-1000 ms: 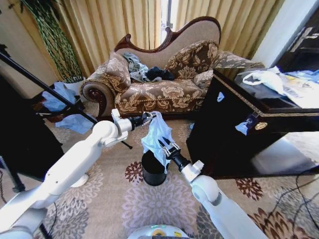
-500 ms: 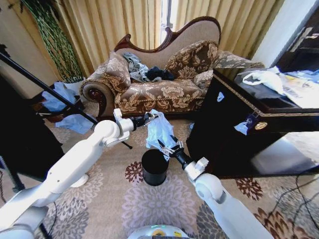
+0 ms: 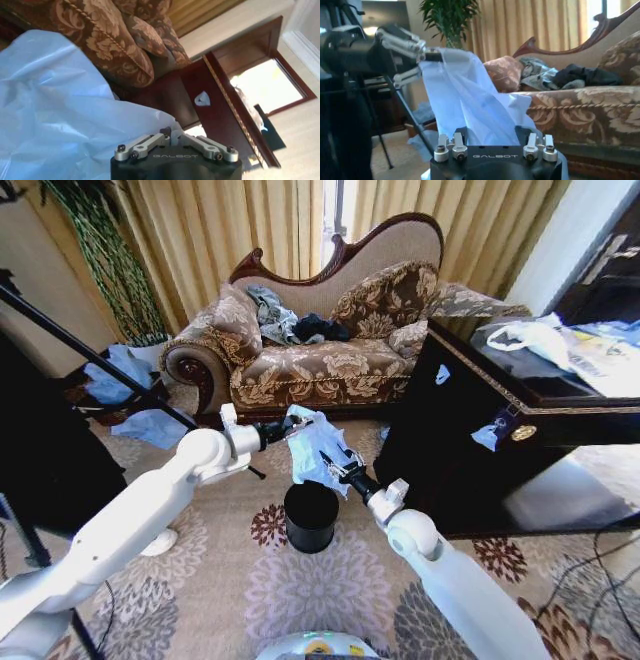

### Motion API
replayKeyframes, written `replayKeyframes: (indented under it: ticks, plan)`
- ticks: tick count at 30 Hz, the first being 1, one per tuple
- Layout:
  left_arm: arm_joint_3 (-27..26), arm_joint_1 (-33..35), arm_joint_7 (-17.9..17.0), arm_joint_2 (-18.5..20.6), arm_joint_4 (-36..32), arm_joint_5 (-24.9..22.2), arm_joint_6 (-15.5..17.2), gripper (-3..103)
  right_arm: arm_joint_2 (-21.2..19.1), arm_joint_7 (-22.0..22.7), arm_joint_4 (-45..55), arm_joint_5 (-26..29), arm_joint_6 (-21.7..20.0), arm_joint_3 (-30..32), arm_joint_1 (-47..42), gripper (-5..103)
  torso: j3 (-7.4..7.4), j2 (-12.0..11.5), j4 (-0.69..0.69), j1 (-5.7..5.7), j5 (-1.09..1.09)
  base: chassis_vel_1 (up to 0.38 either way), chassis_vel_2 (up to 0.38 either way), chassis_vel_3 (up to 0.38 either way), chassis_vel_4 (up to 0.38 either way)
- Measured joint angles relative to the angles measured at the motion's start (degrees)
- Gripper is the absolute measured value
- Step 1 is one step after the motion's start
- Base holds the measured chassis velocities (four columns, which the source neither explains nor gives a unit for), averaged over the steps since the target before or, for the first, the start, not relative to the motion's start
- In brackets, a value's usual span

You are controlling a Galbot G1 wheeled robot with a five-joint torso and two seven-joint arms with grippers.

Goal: Place a garbage bag over the trash bin.

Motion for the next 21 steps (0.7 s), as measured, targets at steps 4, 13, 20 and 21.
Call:
replayKeyframes:
  ticks: [4,13,20,21]
  plan:
    - [-0.3,1.6,2.5,0.5,-0.3,2.1,0.3,0,-3.1,-1.8,1.3,3.7,-1.3,-0.1,0.6,70,0.0,0.0,0.0,0.0,0.0,0.0,0.0,0.0,0.0]
    - [-0.1,1.1,6.7,0.9,2.6,5.1,1.1,0,-8.4,-7.5,6.5,6.1,-1.1,7.4,-7.8,95,0.0,0.0,-0.02,0.0,0.01,0.0,0.0,0.0,0.0]
    - [0.3,0.5,10.7,3.2,3.1,8.0,2.2,0,-9.1,-9.3,7.0,1.5,2.5,14.1,-13.6,100,0.0,0.0,-0.01,0.0,0.0,0.0,0.0,0.0,0.0]
    - [0.3,0.5,10.8,3.4,3.1,8.1,2.2,0,-8.6,-9.0,6.6,0.1,3.3,14.4,-14.0,100,0.0,0.0,-0.01,0.0,0.0,0.0,0.0,0.0,0.0]
